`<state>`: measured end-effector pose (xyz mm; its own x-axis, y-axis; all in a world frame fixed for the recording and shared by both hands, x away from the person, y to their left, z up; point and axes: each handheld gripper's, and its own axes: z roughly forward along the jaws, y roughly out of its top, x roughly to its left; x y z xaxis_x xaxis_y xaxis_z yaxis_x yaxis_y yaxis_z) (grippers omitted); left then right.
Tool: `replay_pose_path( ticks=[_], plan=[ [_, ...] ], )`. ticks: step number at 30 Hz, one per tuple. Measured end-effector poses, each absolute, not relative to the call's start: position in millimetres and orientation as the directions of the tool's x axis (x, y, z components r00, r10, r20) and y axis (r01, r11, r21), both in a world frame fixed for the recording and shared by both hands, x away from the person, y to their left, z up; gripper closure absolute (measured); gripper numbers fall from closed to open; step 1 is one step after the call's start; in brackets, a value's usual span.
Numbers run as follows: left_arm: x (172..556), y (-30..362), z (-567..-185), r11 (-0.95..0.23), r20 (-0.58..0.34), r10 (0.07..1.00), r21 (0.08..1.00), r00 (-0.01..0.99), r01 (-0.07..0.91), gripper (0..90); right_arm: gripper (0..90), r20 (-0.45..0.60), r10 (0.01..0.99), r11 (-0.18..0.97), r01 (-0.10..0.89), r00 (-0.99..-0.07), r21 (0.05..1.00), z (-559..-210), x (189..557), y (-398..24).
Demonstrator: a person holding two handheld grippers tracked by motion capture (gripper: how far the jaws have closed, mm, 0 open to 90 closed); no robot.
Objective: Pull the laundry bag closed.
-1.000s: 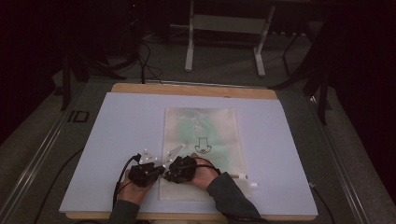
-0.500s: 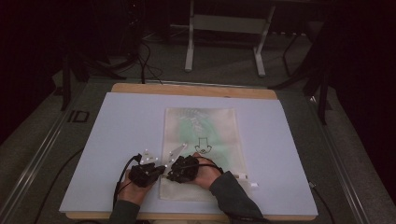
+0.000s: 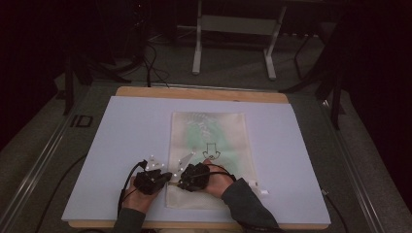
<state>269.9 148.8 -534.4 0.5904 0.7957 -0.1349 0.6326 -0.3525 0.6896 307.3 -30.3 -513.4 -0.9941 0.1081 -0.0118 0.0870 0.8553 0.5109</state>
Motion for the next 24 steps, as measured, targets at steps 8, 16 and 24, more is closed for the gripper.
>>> replay_pose_path(
  ticks=[8, 16, 24],
  plan=[
    [269.6, 148.1, -534.2, -0.356, -0.128, 0.796, 0.69, 0.591, 0.63, 89.4, 82.1, -0.033, 0.101, 0.87, 0.072, -0.994, 0.488, -511.1, 304.3, -30.9],
    [269.7, 148.2, -534.2, -0.357, -0.129, 0.796, 0.689, 0.591, 0.631, 89.4, 82.2, -0.043, 0.102, 0.878, 0.07, -0.994, 0.473, -509.6, 302.6, -33.9],
    [269.8, 148.3, -534.2, -0.356, -0.13, 0.796, 0.689, 0.591, 0.631, 89.4, 82.2, -0.042, 0.102, 0.88, 0.07, -0.994, 0.47, -509.2, 302.7, -36.8]
  ],
)
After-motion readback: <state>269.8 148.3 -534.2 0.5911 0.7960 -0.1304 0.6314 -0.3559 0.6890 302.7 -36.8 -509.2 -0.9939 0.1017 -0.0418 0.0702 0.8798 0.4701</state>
